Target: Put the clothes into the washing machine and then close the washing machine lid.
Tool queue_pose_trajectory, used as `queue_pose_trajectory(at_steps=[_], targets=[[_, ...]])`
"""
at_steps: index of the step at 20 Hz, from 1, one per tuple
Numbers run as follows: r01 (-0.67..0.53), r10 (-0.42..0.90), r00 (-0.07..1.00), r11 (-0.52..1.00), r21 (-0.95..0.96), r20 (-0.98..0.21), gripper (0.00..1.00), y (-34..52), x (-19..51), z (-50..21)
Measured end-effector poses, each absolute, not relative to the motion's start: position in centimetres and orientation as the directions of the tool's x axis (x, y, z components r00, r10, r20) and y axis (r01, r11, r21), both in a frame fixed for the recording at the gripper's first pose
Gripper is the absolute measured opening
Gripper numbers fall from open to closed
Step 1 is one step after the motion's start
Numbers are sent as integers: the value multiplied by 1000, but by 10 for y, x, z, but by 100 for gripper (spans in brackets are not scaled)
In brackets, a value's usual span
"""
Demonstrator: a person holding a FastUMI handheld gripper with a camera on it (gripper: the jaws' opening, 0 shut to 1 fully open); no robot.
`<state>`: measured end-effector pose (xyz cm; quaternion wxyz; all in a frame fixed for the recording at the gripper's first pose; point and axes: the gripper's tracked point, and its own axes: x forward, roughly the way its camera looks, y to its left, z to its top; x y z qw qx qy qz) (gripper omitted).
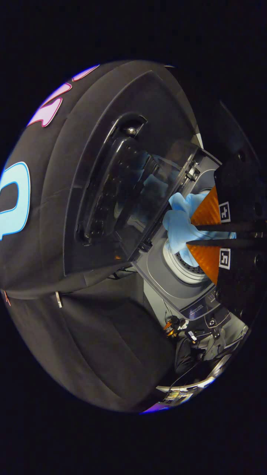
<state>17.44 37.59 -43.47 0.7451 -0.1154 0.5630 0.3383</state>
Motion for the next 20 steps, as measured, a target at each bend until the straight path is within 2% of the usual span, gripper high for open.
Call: queue_pose_trajectory(at_steps=[1, 6, 8, 11, 13, 16, 20], targets=[[-626, 397, 146, 746, 226, -906, 11, 380, 176, -428], [-628, 467, 202, 736, 252, -861, 77, 388, 188, -411], [-642, 484, 209, 724, 254, -850, 84, 393, 189, -405], [-674, 539, 239, 691, 262, -807, 88, 404, 191, -390], [-694, 585, 268, 668, 268, -766, 100, 413, 195, -379], [-709, 641, 324, 652, 270, -696, 99, 424, 206, -354], [-701, 663, 470, 682, 209, -583, 99, 427, 238, -326]])
